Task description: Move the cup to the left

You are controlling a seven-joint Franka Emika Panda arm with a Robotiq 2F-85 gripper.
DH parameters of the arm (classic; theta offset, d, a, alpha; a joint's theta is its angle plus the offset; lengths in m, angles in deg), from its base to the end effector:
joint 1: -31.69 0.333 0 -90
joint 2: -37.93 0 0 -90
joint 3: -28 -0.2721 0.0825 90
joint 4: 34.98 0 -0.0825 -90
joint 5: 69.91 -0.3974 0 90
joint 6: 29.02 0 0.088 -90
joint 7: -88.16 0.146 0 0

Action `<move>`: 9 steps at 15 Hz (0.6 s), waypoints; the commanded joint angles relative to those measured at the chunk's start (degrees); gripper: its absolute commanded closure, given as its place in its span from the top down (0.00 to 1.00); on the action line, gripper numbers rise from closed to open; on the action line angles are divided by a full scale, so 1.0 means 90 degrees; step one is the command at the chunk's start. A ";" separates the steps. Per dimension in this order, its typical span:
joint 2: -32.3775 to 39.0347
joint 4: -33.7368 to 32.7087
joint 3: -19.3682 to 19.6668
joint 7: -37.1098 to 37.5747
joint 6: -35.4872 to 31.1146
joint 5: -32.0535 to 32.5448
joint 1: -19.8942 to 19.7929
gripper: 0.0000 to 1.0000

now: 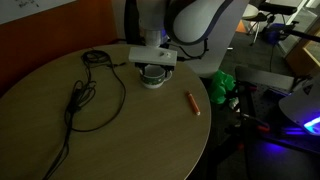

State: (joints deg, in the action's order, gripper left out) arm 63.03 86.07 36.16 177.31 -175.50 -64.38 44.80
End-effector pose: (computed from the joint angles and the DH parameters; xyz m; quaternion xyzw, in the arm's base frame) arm 0.5683 0.0431 0.1175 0.7714 -0.6338 0.0444 0.0358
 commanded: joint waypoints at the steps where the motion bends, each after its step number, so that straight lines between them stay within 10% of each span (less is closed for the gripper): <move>1: -0.0207 -0.0012 0.0406 0.1354 0.0572 0.0247 0.0358 1.00; 9: 0.0221 0.0039 0.0040 0.2426 0.0581 -0.0350 -0.0078 1.00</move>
State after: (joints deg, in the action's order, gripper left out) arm 62.94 86.88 37.57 196.46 -167.45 -65.86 45.63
